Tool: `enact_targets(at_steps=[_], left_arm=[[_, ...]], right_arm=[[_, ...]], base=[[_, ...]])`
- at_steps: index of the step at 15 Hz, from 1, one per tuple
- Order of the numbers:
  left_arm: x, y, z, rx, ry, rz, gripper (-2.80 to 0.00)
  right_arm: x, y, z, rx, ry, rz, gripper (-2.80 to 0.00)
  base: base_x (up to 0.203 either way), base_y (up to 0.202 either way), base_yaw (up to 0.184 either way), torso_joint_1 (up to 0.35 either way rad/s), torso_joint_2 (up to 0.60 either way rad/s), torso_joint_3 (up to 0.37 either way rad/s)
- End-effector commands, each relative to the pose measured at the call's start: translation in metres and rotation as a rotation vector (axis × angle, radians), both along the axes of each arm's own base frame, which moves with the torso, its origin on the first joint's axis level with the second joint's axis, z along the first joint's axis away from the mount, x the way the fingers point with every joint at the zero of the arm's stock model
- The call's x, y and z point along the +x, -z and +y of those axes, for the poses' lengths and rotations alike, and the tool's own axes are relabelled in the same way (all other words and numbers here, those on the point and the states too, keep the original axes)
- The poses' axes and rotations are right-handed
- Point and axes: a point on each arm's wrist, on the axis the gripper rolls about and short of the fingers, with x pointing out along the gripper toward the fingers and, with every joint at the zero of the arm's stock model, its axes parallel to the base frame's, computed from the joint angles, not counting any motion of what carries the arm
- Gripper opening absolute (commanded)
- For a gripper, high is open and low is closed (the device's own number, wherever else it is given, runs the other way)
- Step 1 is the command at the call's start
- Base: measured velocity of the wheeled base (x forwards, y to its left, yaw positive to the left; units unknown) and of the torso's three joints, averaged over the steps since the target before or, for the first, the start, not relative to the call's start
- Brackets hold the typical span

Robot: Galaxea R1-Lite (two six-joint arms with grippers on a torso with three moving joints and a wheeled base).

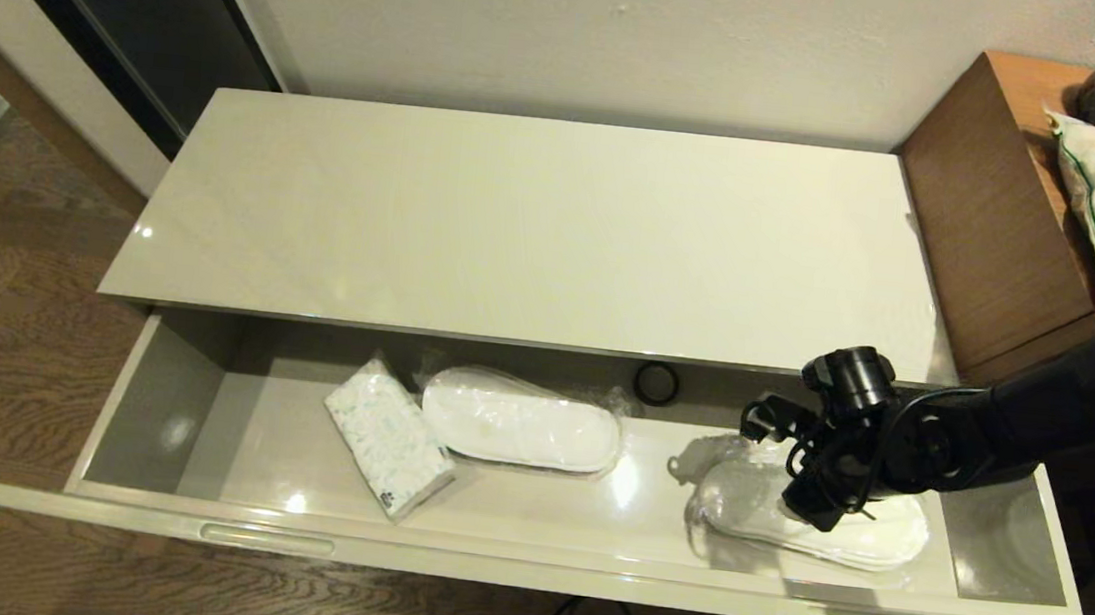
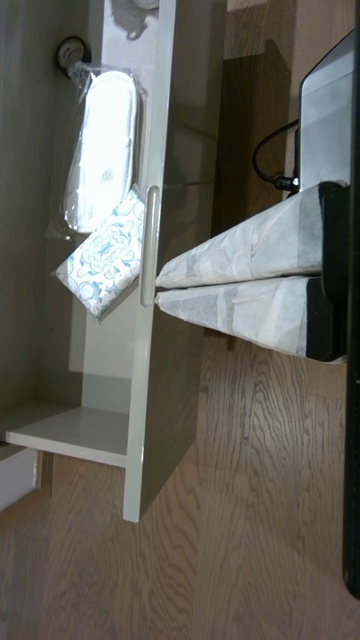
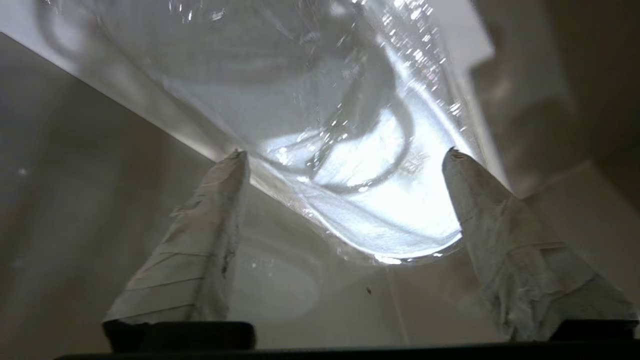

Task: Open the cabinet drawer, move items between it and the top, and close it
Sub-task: Take out the disposable slippers from the drawer

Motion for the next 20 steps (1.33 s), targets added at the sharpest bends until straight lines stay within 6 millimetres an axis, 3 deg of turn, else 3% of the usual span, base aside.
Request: enact_targets(at_steps=[1, 10, 17, 18, 20], left_arm=[[0.000, 0.000, 0.000, 0.000, -0.001, 0.001, -2.80], [0.000, 0.000, 0.000, 0.000, -0.001, 0.001, -2.80], [0.000, 0.000, 0.000, 0.000, -0.001, 0.001, -2.80], [0.000, 0.000, 0.000, -0.002, -0.001, 0.001, -2.80], [0.000, 0.000, 0.000, 0.000, -0.001, 0.001, -2.80]], right_arm=[[-0.007, 0.019, -0.004, -0.010, 0.011, 0.016, 0.00], [0.010, 0.090, -0.011, 0.030, 0.013, -0.209, 0.00], [0.018, 0.105, -0.020, 0.042, -0.023, -0.271, 0.00], [0.018, 0.105, -0.020, 0.041, -0.023, -0.270, -2.80], [0.018, 0.102, -0.020, 0.033, -0.033, -0.272, -2.80]], base=[[0.000, 0.000, 0.000, 0.000, 0.00, 0.000], [0.000, 0.000, 0.000, 0.000, 0.00, 0.000], [0.000, 0.000, 0.000, 0.000, 0.00, 0.000], [0.000, 0.000, 0.000, 0.000, 0.00, 0.000], [0.000, 0.000, 0.000, 0.000, 0.00, 0.000]])
